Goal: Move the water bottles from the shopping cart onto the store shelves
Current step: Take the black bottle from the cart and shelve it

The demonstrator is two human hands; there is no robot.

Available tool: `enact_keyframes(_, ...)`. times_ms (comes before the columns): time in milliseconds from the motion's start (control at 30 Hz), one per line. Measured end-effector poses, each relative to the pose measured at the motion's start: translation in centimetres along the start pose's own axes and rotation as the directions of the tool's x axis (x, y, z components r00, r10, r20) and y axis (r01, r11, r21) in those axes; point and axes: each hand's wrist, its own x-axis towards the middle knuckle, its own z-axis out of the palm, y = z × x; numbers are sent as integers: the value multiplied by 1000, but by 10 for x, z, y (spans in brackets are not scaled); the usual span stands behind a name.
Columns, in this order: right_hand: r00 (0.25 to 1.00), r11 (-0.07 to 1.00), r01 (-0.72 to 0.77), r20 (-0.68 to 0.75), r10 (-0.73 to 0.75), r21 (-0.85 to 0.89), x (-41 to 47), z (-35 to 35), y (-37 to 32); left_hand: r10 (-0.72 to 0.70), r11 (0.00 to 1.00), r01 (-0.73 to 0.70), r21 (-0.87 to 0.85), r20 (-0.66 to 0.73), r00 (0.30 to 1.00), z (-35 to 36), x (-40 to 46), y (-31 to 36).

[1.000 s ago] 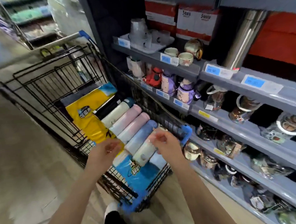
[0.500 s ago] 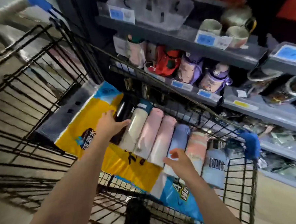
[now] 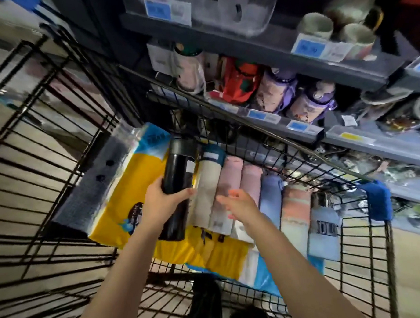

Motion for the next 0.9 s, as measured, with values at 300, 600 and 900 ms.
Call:
enact_keyframes(300,966,963,-40,-255,-30,-266,30,62,-42,-185,885,195,-422,64,981,-63,-81,-17)
enact_keyframes(600,945,979,14,-318,-79,-201,35,93,-37,-132,889,111,-444,-18,991,-69,-78,-34)
enact_keyframes(900,963,987,71,-268,-30,144,27,87,-29,-49,942,24,-335,-67,997,-64,-74,-37)
